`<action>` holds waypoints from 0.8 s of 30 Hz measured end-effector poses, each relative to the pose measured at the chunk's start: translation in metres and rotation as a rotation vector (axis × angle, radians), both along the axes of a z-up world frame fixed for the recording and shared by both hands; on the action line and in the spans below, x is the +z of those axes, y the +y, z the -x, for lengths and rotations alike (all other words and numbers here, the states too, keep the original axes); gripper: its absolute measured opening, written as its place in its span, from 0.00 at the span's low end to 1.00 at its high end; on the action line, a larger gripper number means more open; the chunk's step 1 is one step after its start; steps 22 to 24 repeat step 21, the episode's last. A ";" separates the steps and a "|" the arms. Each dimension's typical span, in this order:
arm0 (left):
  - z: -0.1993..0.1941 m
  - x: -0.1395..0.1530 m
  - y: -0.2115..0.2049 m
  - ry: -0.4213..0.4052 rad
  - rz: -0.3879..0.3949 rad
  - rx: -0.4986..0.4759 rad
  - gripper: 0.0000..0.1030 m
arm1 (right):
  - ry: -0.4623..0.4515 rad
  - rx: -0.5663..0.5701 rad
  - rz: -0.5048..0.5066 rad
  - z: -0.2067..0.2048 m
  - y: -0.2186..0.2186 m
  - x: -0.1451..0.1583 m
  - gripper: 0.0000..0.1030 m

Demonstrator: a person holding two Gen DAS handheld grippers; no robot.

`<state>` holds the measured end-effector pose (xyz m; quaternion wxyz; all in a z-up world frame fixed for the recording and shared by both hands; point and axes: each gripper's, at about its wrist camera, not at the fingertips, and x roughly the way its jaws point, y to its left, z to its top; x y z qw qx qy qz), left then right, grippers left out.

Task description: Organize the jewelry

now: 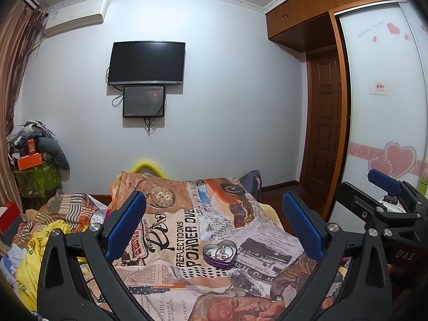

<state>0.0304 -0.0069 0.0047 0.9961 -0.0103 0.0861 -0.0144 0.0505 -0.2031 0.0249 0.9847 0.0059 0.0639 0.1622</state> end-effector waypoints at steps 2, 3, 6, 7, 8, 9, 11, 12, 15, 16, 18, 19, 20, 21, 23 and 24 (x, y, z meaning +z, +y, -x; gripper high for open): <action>0.000 0.000 -0.001 0.000 -0.003 -0.004 1.00 | 0.000 -0.001 -0.001 0.000 0.000 0.000 1.00; 0.000 0.000 -0.001 0.000 -0.004 -0.006 1.00 | 0.000 -0.002 -0.001 -0.001 0.000 0.000 1.00; 0.000 -0.001 -0.001 0.002 -0.005 -0.008 1.00 | 0.002 -0.006 -0.005 -0.002 -0.002 0.001 1.00; 0.000 -0.002 -0.001 0.003 -0.003 -0.007 1.00 | 0.003 -0.006 -0.007 -0.002 -0.002 0.000 1.00; 0.000 -0.002 0.000 0.003 0.001 -0.008 1.00 | 0.004 -0.007 -0.008 -0.003 -0.002 0.000 1.00; -0.001 -0.002 0.000 0.003 0.004 -0.008 1.00 | 0.005 -0.008 -0.009 -0.003 -0.002 0.000 1.00; -0.002 -0.002 0.001 0.004 0.009 -0.008 1.00 | 0.008 -0.010 -0.009 -0.004 -0.002 -0.001 1.00; -0.003 -0.002 0.001 0.006 0.010 -0.008 1.00 | 0.010 -0.010 -0.009 -0.005 -0.002 -0.001 1.00; -0.005 -0.004 0.002 0.011 0.010 -0.007 1.00 | 0.016 -0.013 -0.008 -0.007 -0.002 -0.003 1.00; -0.006 -0.004 0.002 0.012 0.010 -0.008 1.00 | 0.019 -0.013 -0.007 -0.008 -0.001 -0.003 1.00; -0.009 -0.006 0.002 0.018 0.011 -0.007 1.00 | 0.025 -0.014 -0.006 -0.010 -0.001 -0.005 1.00; -0.011 -0.008 0.003 0.022 0.011 -0.009 1.00 | 0.030 -0.014 -0.004 -0.012 0.000 -0.006 1.00; -0.013 -0.009 0.003 0.029 0.010 -0.009 1.00 | 0.033 -0.014 -0.004 -0.012 0.000 -0.007 1.00; -0.016 -0.011 0.003 0.036 0.009 -0.008 1.00 | 0.037 -0.015 -0.003 -0.014 0.000 -0.008 1.00; -0.016 -0.011 0.003 0.036 0.009 -0.008 1.00 | 0.037 -0.015 -0.003 -0.014 0.000 -0.008 1.00; -0.016 -0.011 0.003 0.036 0.009 -0.008 1.00 | 0.037 -0.015 -0.003 -0.014 0.000 -0.008 1.00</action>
